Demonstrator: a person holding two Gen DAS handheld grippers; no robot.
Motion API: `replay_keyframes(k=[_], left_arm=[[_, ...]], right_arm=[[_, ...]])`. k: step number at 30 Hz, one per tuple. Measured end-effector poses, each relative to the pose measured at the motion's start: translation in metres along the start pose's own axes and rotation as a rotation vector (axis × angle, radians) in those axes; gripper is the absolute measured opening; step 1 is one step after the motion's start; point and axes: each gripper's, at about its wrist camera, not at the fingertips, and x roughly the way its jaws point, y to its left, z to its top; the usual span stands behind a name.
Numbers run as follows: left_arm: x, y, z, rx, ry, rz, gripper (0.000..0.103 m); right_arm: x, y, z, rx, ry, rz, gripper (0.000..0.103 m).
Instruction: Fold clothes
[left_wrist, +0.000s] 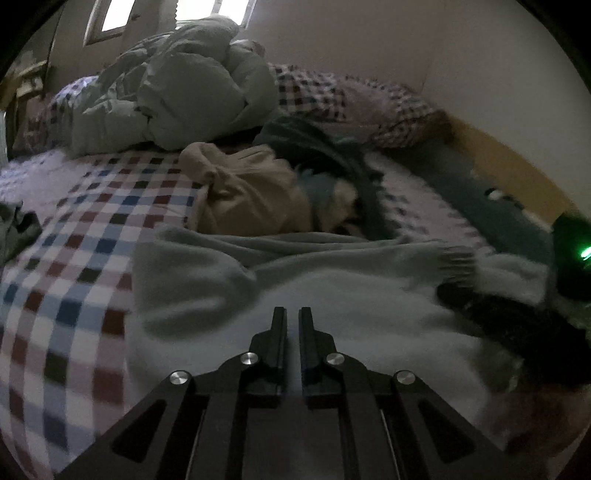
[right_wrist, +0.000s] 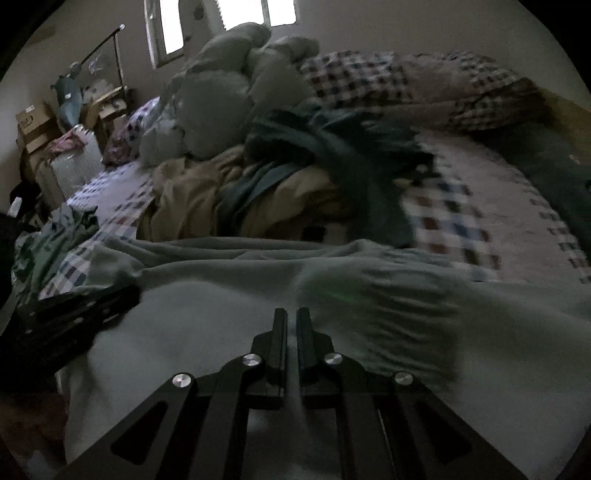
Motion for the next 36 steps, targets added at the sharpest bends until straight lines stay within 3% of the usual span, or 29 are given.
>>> replay_keyframes(k=[3, 5, 8, 13, 19, 25, 28, 30, 31, 32, 36], left_arm=[[-0.018, -0.022, -0.013, 0.034, -0.021, -0.048, 0.004], [-0.021, -0.04, -0.026, 0.099, -0.005, -0.041, 0.004], [-0.016, -0.047, -0.047, 0.106, 0.063, -0.026, 0.004], [-0.01, -0.055, -0.057, 0.165, 0.043, 0.031, 0.004], [-0.037, -0.058, -0.068, 0.163, -0.013, 0.045, 0.004], [-0.042, -0.059, -0.071, 0.137, -0.003, 0.038, 0.005], [-0.05, -0.056, -0.068, 0.088, -0.015, -0.016, 0.018], [-0.058, -0.056, -0.067, 0.064, -0.034, -0.055, 0.053], [-0.061, -0.056, -0.067, 0.053, -0.044, -0.074, 0.063], [-0.064, -0.058, -0.066, 0.051, -0.06, -0.094, 0.08], [-0.071, -0.071, -0.06, 0.07, -0.091, -0.151, 0.084]], right_arm=[[-0.015, -0.013, -0.016, 0.069, 0.011, 0.007, 0.007], [-0.021, -0.014, -0.027, 0.077, 0.013, 0.004, 0.006], [-0.028, -0.012, -0.042, 0.067, 0.013, -0.007, 0.006], [-0.021, -0.011, -0.059, -0.005, 0.008, -0.018, 0.003], [-0.037, -0.004, -0.062, -0.042, -0.028, -0.052, 0.005], [-0.049, -0.006, -0.072, -0.07, -0.012, 0.009, 0.005], [-0.064, -0.023, -0.07, 0.0, -0.02, 0.071, 0.006], [-0.08, -0.042, -0.069, 0.063, -0.034, 0.103, 0.014], [-0.088, -0.052, -0.069, 0.087, -0.047, 0.1, 0.027], [-0.099, -0.064, -0.069, 0.115, -0.065, 0.095, 0.034], [-0.142, -0.136, -0.078, 0.304, -0.162, 0.04, 0.058]])
